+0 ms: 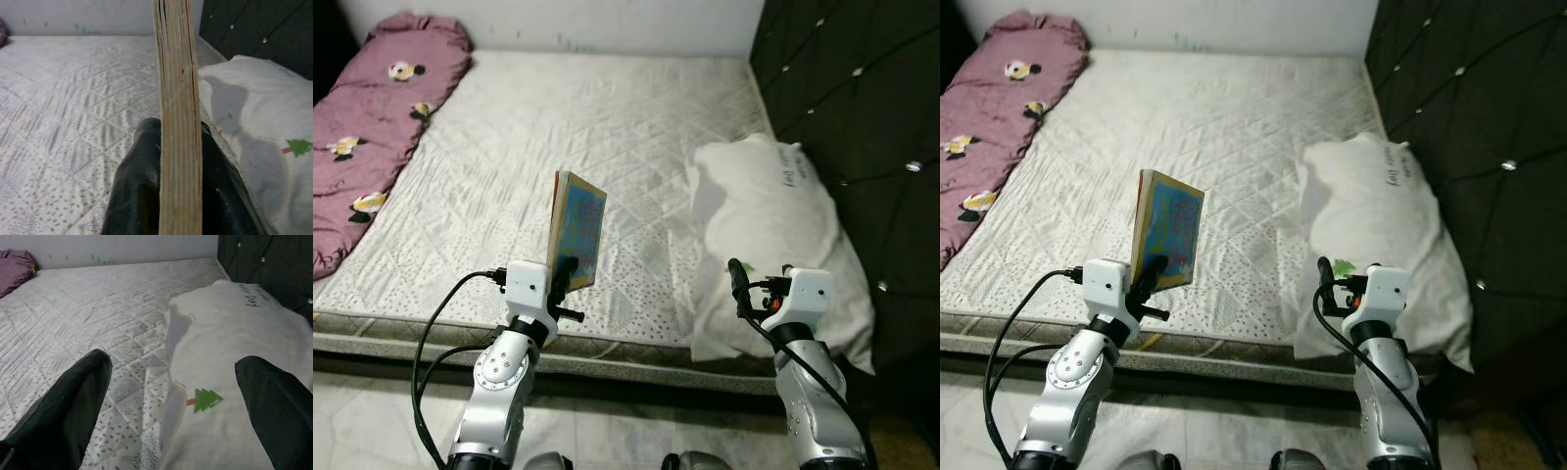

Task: Clean up the room

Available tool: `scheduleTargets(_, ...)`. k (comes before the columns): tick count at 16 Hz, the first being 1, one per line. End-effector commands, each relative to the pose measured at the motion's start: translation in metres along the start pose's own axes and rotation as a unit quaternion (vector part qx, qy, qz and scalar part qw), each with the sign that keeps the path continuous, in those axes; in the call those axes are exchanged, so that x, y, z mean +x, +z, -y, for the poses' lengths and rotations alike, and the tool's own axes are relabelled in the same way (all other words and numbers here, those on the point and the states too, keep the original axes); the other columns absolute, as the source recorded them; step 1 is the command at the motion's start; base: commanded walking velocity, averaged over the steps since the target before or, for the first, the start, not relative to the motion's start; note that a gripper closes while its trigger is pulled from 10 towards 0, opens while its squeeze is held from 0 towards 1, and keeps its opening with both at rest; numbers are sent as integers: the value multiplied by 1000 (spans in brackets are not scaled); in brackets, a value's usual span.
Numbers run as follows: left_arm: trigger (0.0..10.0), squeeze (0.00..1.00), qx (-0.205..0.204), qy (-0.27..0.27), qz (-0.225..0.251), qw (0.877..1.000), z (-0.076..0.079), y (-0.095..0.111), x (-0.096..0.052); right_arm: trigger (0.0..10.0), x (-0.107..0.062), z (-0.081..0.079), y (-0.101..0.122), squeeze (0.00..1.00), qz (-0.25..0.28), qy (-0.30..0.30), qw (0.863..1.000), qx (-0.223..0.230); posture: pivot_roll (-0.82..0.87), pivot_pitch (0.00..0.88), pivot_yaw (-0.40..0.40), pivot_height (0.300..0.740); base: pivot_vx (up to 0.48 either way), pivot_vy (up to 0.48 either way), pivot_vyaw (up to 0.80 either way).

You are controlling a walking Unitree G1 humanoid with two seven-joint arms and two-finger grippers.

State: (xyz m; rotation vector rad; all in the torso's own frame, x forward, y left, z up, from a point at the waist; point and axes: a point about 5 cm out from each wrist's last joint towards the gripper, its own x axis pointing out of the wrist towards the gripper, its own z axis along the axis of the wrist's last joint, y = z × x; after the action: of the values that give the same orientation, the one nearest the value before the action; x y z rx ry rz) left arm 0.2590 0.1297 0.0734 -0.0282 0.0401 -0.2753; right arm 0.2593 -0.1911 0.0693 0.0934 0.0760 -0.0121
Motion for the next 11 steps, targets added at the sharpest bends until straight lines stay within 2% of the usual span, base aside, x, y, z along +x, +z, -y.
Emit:
scheduleTargets(1, 10000, 0, 4, -1, 27, 1000, -2, 11, 1, 10000, -1, 1, -3, 0, -7, -1, 1000, 0, -57, 72, 27, 740, 251, 0, -513)
scheduleTargets(3, 10000, 0, 5, -2, 26, 1000, -2, 11, 0, 10000, -1, 1, -3, 0, -6, -2, 1000, 2, -57, 72, 28, 740, 247, 0, -800)
scheduleTargets(11, 10000, 0, 5, -5, 25, 1000, 1, 10, -1, 10000, -1, 2, -3, 0, -5, -1, 1000, -2, -59, 72, 26, 740, 244, 0, 0)
